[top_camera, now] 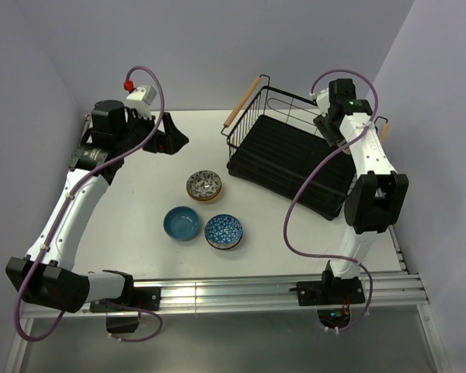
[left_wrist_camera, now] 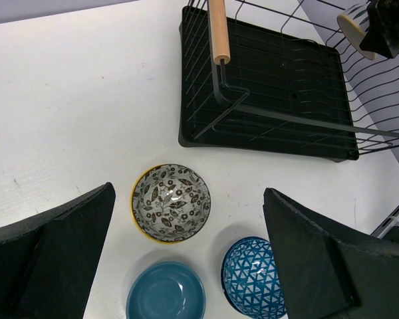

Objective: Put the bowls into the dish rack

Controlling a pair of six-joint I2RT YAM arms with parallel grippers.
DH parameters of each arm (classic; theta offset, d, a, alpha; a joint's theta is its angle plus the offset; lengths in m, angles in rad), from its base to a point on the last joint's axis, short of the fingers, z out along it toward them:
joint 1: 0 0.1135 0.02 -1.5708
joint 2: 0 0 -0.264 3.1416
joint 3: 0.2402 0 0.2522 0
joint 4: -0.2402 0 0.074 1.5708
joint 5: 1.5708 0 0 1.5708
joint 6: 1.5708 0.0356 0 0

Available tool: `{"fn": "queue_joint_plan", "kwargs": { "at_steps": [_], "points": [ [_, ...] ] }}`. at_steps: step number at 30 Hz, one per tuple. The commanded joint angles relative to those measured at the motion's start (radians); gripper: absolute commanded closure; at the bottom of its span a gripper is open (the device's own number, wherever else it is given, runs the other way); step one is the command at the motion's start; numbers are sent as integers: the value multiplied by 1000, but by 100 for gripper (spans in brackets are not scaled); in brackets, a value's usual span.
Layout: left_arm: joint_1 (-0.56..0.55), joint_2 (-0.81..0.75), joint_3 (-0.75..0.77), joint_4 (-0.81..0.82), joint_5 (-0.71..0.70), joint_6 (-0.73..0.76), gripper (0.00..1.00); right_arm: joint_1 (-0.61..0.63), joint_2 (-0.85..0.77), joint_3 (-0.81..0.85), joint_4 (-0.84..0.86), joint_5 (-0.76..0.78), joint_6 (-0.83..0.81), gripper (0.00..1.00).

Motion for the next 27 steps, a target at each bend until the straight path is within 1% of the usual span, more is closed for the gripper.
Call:
{"fn": "queue_joint_plan", "kwargs": {
  "at_steps": [1, 7, 8, 12, 20, 27],
  "points": [
    [17, -38, -1, 20, 12, 1, 0, 6, 8, -2, 98, 79, -44, 100],
    [36, -42, -12, 29, 14, 1, 0, 6, 43, -46, 134, 130, -64, 100],
    [36, -41, -12, 33, 14, 1, 1, 33, 48, -55, 137, 151, -70, 100],
    [43, -42, -35, 48, 14, 6, 0, 44, 73, -83, 184, 194, -81, 100],
    [62, -49, -61, 53, 15, 9, 1, 67, 97, -143, 226, 246, -90, 100],
    [71, -47, -63, 54, 26, 6, 1, 72, 87, -223, 324, 319, -141, 100]
  ]
}}
